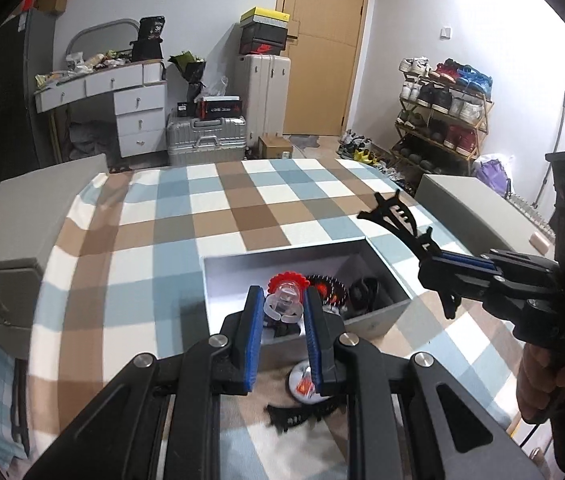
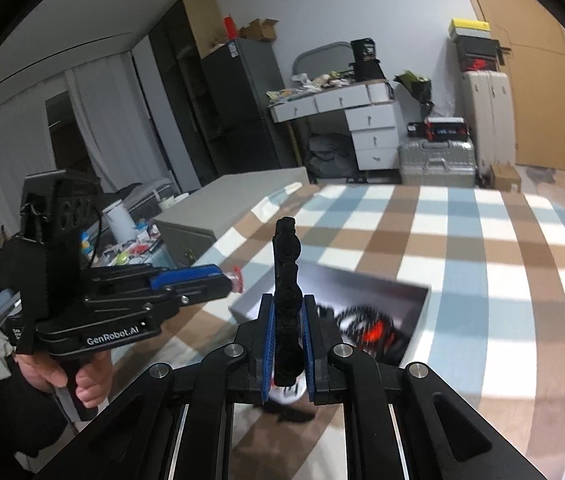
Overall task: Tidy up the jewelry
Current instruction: 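Lower both held items into the grey box and open both tools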
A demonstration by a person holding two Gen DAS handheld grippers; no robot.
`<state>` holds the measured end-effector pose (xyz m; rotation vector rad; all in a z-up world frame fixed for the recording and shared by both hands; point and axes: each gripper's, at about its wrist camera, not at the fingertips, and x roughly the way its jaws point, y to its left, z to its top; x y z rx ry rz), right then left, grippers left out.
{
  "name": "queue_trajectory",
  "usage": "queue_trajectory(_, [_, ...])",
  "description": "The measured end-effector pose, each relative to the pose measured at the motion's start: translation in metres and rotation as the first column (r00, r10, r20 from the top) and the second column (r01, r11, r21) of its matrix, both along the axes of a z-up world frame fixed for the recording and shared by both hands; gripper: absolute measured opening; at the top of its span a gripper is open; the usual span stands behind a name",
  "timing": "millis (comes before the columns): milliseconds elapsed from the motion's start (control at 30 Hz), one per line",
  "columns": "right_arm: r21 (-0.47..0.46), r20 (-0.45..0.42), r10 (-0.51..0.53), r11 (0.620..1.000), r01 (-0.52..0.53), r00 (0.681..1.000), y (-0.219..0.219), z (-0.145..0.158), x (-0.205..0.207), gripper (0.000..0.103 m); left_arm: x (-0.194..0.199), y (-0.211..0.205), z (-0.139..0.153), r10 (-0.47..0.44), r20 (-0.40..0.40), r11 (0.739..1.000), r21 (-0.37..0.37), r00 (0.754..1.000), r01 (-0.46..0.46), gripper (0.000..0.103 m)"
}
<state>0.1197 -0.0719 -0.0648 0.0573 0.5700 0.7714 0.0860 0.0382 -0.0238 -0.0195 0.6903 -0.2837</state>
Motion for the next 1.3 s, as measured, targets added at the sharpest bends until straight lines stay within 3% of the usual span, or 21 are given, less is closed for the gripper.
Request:
queue_trajectory(433, [-0.013, 0.001, 0.054, 0.998, -0.054, 0.999, 0.010, -0.010, 0.057, 0.012, 0.040, 0.000, -0.005, -0.030, -0.034, 0.997, -0.074, 0.999, 0.027, 0.015])
queue_trajectory(800, [0.033, -0.034, 0.073, 0.997, -0.072, 0.997, 0.005, -0.030, 0.077, 0.012, 0.052, -0.006, -0.017, -0.042, -0.071, 0.997, -0.068, 0.997, 0.038, 0.015])
queue_trajectory(1300, [-0.034, -0.046, 0.121, 0.992, -0.122, 0.992, 0.018, -0.050, 0.082, 0.014, 0.056, -0.006, -0.027, -0.050, -0.106, 0.996, -0.073, 0.993, 0.043, 0.015])
